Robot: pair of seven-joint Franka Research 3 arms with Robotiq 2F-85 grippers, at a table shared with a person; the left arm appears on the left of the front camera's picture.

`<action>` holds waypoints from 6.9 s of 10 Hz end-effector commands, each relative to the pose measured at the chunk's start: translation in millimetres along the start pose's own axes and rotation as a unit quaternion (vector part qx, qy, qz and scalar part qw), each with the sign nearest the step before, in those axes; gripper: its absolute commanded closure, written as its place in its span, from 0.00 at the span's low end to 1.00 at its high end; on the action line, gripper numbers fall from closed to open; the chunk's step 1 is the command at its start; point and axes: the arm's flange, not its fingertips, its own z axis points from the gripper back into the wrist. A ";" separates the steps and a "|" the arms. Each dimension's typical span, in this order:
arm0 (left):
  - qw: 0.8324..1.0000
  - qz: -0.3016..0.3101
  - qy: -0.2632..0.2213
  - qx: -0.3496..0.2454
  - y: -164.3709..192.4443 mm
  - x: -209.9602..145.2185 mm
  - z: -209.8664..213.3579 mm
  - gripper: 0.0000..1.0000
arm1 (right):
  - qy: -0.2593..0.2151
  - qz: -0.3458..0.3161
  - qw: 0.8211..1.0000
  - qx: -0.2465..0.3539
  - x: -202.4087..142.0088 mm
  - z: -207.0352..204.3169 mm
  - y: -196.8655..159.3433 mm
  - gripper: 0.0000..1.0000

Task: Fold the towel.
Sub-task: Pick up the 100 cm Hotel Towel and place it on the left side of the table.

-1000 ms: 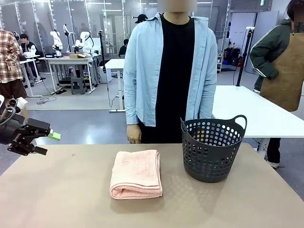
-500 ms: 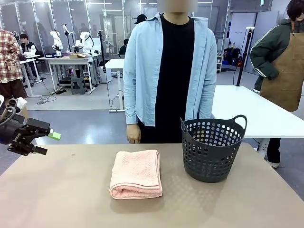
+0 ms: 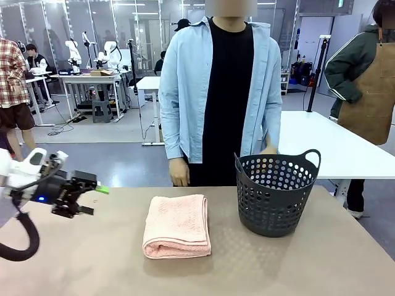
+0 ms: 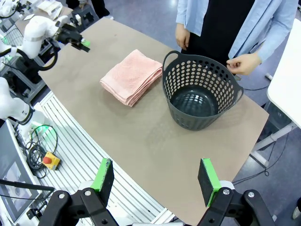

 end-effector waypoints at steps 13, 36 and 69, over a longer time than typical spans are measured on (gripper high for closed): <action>0.997 0.047 0.034 -0.057 27.0 7.8 -146.9 0.00 | 0.001 -0.011 1.000 -0.006 1.6 -0.1 1.4 0.09; 0.987 0.087 0.082 -0.109 27.1 6.7 -180.6 1.00 | 0.001 -0.011 1.000 -0.006 1.6 -0.1 1.4 0.09; 0.991 -0.115 0.025 0.065 149.5 38.9 206.8 0.00 | 0.001 -0.011 1.000 -0.006 1.6 -0.1 1.4 0.09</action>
